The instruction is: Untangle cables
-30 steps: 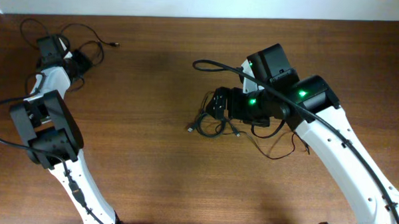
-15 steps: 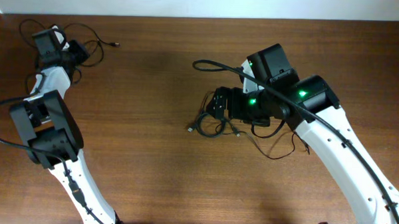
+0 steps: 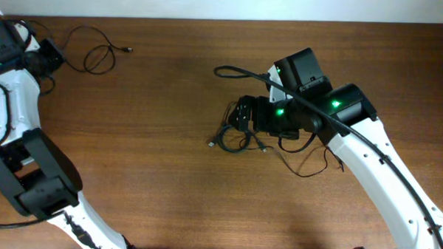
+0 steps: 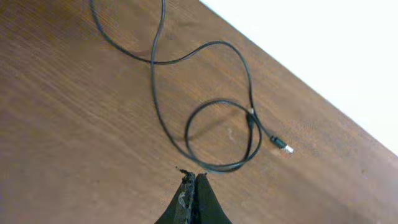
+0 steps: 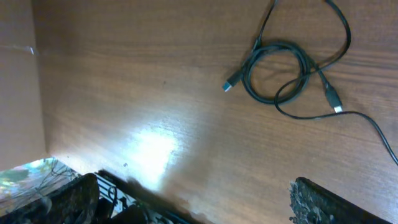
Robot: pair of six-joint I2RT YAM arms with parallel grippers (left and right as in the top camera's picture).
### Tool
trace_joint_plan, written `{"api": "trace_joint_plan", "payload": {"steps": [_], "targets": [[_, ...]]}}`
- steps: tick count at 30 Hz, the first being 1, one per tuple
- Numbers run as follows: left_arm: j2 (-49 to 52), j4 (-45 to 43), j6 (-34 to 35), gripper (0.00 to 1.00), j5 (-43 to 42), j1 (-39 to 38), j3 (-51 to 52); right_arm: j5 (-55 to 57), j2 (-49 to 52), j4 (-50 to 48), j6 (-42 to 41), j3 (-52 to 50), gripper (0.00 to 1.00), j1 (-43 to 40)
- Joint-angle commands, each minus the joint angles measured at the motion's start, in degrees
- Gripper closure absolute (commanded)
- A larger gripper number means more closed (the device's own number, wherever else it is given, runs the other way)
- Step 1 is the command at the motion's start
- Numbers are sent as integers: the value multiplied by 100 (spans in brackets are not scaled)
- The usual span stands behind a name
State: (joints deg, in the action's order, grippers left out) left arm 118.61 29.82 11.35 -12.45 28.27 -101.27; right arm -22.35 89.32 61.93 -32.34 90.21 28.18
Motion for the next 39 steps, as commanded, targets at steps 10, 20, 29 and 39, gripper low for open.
{"api": "trace_joint_plan", "payload": {"steps": [10,20,29,39], "targets": [[1443,-254,-973,100,354,-337,72,52,22,44,63,33,2,31],[1779,-855,-970,100,350,-339,72,52,22,24,63,33,2,31],[2170,-1558,-966,100,323,-339,72,52,22,13,61,33,2,31],[2529,-2153,-966,100,81,-417,72,48,22,-15,59,33,2,31]]}}
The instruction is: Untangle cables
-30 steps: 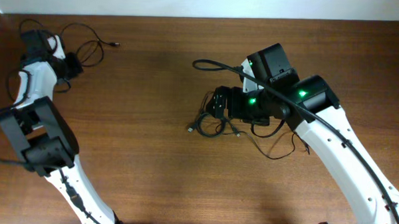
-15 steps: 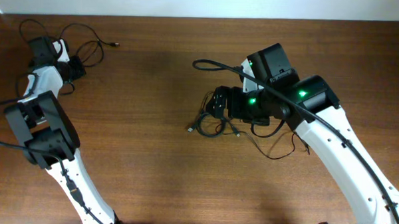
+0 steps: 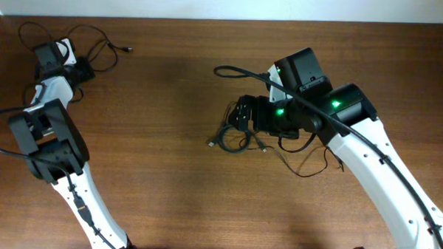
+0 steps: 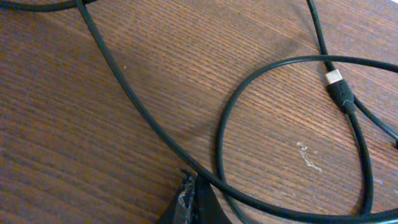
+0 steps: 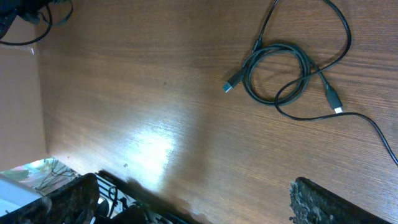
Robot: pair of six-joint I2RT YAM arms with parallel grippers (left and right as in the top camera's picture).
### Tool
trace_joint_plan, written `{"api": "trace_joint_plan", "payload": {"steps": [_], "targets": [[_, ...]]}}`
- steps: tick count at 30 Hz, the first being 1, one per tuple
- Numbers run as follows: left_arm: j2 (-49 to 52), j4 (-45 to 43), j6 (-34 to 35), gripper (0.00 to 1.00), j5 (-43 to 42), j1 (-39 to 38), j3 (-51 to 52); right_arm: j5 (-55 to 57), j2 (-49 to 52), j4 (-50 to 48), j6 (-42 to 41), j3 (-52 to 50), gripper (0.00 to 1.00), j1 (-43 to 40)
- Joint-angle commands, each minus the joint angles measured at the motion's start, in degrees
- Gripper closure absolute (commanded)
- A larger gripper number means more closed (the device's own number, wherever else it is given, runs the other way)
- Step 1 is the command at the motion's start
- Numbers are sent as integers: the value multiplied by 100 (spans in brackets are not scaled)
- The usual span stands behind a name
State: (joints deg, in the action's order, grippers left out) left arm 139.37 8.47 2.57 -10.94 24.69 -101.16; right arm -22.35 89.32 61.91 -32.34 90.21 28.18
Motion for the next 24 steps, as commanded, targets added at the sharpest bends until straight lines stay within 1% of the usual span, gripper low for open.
{"api": "trace_joint_plan", "payload": {"steps": [1,3,5,8,11,12,13,14,15,18,21,22,23,24], "targets": [[452,-120,-87,100,-138,-72,61,48,22,-13,59,33,2,31],[450,-363,-87,100,-472,-87,52,48,22,-13,59,33,2,31],[450,-625,-61,100,-1349,-92,-96,26,22,-9,59,33,2,33],[450,-623,374,100,-2131,-92,-529,24,22,57,57,33,2,31],[450,-356,601,100,-2538,-90,-955,24,22,122,59,33,2,33],[450,-234,599,100,-2533,-90,-1043,24,22,136,59,33,2,33],[450,-74,595,98,-2518,-87,-1147,24,22,144,59,33,2,33],[450,201,595,97,-2441,-74,-1300,24,22,177,59,33,2,33],[442,463,595,93,-2284,-46,-1421,24,22,205,59,33,2,31],[407,1025,595,95,-1860,76,-1580,26,22,286,61,33,2,31],[306,1390,595,96,-1563,210,-1593,26,22,291,63,33,2,31],[232,1521,595,93,-1434,264,-1596,26,22,286,61,33,2,31],[131,1644,592,86,-1303,317,-1596,28,22,286,63,33,2,31],[37,1733,595,83,-1200,354,-1596,28,22,286,63,33,2,31]]}}
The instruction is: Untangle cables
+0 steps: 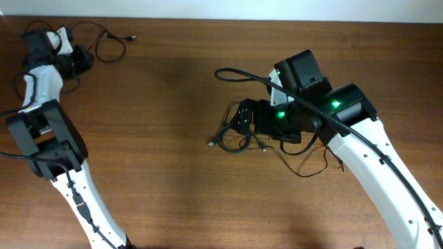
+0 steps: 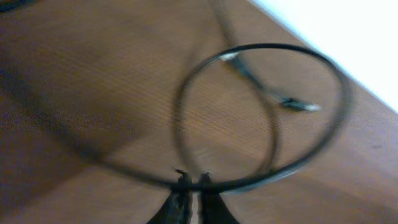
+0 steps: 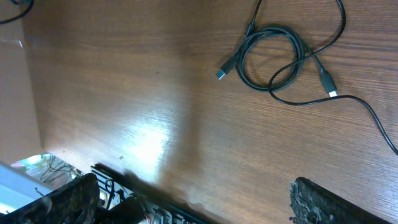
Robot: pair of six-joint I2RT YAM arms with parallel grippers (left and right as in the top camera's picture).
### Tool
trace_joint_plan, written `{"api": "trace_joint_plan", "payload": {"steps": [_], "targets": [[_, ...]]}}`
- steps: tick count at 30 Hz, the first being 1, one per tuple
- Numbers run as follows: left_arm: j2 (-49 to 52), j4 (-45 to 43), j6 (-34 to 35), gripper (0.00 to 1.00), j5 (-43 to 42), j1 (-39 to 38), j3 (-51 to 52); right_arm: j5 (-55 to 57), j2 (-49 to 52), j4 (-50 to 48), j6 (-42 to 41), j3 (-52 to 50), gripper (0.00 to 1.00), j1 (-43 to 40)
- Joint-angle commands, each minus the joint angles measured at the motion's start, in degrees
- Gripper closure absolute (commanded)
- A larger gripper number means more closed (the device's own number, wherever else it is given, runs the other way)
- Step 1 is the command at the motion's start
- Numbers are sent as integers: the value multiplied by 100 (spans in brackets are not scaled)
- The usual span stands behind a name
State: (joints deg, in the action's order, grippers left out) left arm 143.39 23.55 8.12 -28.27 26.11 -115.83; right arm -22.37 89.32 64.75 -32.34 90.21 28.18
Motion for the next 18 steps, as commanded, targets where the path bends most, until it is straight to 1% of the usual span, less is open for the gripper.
{"api": "trace_joint_plan", "payload": {"steps": [1,3,6,7,8,10,11,12,13,15,17,18], "targets": [[-568,369,39,75,625,278,-127,31,22,0,63,33,2,31],[-848,560,37,57,599,337,-129,31,22,-2,63,33,2,31],[-1340,870,37,51,603,385,-129,31,22,0,63,33,2,31],[-1493,940,37,46,603,385,-129,31,22,0,63,33,2,31],[-1650,1016,37,32,601,382,-129,31,22,2,66,33,2,31],[-2000,1165,39,24,603,382,-129,31,22,7,66,33,2,31],[-2162,1235,39,18,601,380,-129,31,22,22,66,33,2,31],[-2256,1294,39,7,601,378,-129,31,20,46,66,33,2,31],[-2389,1390,39,3,601,378,-129,31,17,70,68,35,2,28],[-2704,1679,42,1,457,378,-129,35,0,153,68,37,2,-2],[-2927,1952,44,1,-302,378,-129,31,-44,197,66,46,2,-98],[-3038,2131,44,1,-1139,378,-129,35,-98,238,68,50,2,-197]]}}
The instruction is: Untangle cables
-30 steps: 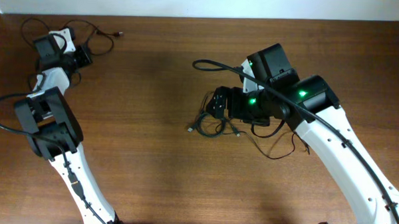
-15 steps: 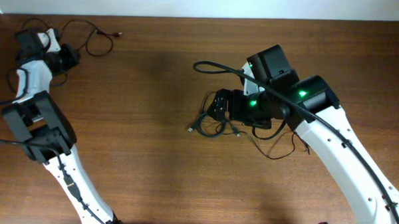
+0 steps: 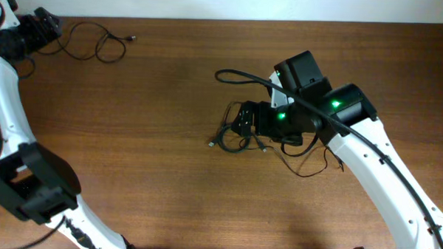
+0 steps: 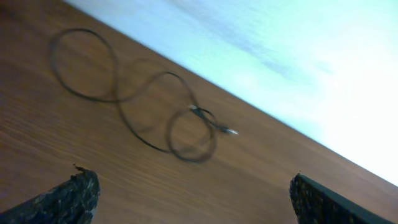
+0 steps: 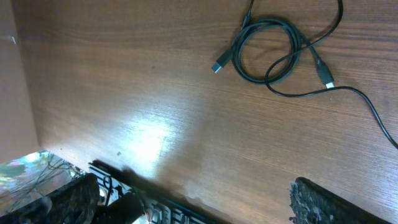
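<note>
A thin black cable (image 3: 99,42) lies in loose loops at the back left of the table, also visible in the left wrist view (image 4: 124,99). My left gripper (image 3: 51,21) stands open at the table's far left corner, apart from that cable, with nothing between its jaws (image 4: 193,199). A thicker black cable coil (image 3: 232,136) with plugs lies mid-table; the right wrist view shows it as a tangled ring (image 5: 267,53). My right gripper (image 3: 240,118) hovers open above that coil, empty (image 5: 199,202).
A thin cable tail (image 3: 309,161) trails from the coil under the right arm. The arm's own thick cable (image 3: 238,72) arches over the table behind the coil. The white wall edge (image 4: 280,62) runs along the table's back.
My left gripper, then nearly shut with the thin cable's loop across its tips, is now wide open and farther left, and the cable lies on the table. The right gripper shifted slightly.
My left gripper was first shut above the thin cable at the back left, then shut close over it, then had its loop at the tips. Now it is open and the cable lies spread along the back edge. My right gripper stayed open over the coil.
</note>
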Robot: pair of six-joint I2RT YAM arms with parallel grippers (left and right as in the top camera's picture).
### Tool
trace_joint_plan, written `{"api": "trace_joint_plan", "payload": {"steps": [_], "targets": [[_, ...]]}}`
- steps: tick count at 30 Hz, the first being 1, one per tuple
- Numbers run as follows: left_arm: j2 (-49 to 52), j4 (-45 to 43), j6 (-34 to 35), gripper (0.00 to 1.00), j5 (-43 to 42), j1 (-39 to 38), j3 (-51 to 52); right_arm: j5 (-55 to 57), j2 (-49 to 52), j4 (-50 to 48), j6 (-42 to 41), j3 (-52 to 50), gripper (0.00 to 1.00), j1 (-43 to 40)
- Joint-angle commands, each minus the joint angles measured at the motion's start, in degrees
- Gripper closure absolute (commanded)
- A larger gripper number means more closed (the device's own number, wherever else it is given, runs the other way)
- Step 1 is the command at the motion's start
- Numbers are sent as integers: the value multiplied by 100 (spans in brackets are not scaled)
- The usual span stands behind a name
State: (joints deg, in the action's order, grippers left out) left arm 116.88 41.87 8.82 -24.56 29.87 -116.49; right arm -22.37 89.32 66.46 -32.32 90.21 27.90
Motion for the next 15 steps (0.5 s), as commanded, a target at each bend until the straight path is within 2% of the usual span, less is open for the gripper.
{"api": "trace_joint_plan", "payload": {"steps": [1,3,5,7,10,11,15], "targets": [[-426,420,-31,1,-2116,-7,-63,33,-157,98,66,50,2,-249],[-452,678,-72,1,-3211,-46,-63,35,-328,232,66,50,2,-459],[-452,1327,-72,1,-3591,-166,-61,55,-546,428,68,50,2,-715],[-452,2107,-356,1,-3545,-378,-61,55,-761,658,197,50,2,-1005],[-450,3121,-1622,1,-3491,-859,-61,186,-1021,1019,258,50,2,-1436],[-450,3379,-1853,1,-3346,-1027,-61,219,-1054,1071,258,50,2,-1510],[-450,3993,-2052,1,-2118,-2013,-57,251,-1110,1200,256,48,2,-1871]]}}
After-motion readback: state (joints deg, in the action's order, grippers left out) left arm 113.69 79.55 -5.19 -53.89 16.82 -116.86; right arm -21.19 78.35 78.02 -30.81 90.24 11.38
